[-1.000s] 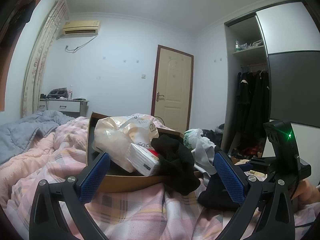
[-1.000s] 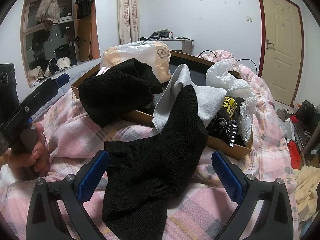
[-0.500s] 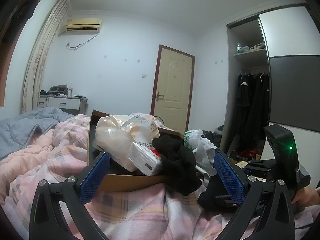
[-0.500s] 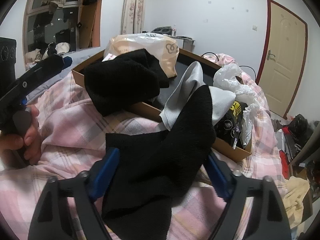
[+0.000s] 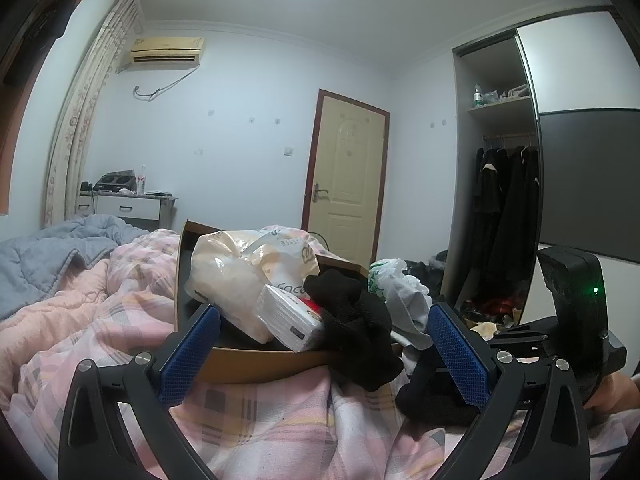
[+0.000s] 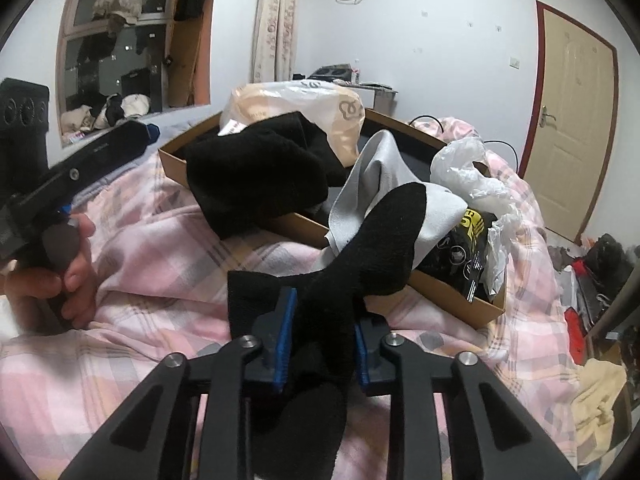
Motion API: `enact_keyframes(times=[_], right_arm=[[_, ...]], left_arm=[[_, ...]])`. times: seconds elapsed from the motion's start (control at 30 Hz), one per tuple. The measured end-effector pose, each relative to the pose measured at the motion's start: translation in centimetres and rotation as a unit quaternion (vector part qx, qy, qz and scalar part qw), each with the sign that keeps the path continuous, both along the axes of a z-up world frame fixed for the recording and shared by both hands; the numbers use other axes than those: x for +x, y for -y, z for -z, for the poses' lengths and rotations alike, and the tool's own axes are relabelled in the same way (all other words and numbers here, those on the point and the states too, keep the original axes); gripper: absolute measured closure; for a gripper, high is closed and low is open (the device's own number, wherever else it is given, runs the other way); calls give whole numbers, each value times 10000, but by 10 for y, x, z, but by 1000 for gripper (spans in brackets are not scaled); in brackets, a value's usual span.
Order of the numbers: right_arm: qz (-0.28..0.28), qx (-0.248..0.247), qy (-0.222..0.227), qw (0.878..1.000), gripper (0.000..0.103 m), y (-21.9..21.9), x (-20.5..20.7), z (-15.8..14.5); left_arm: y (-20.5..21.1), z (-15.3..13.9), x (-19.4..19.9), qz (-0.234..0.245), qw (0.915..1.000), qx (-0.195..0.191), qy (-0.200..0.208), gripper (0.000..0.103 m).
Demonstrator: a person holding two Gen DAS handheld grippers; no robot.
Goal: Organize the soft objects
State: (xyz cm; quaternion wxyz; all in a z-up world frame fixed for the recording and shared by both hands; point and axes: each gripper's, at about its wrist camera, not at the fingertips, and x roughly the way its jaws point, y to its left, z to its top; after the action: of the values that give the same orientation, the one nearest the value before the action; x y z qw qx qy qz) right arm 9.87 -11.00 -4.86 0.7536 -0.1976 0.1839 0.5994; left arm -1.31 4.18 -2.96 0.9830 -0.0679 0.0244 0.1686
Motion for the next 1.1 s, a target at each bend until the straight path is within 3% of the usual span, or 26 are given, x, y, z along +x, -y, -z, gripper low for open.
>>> enact_keyframes(times=[0.57, 0.73, 0.9, 1.1], right_arm=[[20, 587, -25, 9983, 90, 10, 1, -16], [-58, 1093, -345, 9934, 90, 14, 9, -43], [57, 1346, -149, 9908, 90, -4, 13, -74], [389, 1930, -136, 9803, 90, -14, 22, -88]], left_arm=[[0, 1, 1, -9, 10000, 9, -8, 0], [0, 1, 1, -22, 10000, 1, -3, 0], [1, 0, 1, -22, 10000, 40, -19, 0], [3, 1, 1, -34, 9999, 92, -36, 0]])
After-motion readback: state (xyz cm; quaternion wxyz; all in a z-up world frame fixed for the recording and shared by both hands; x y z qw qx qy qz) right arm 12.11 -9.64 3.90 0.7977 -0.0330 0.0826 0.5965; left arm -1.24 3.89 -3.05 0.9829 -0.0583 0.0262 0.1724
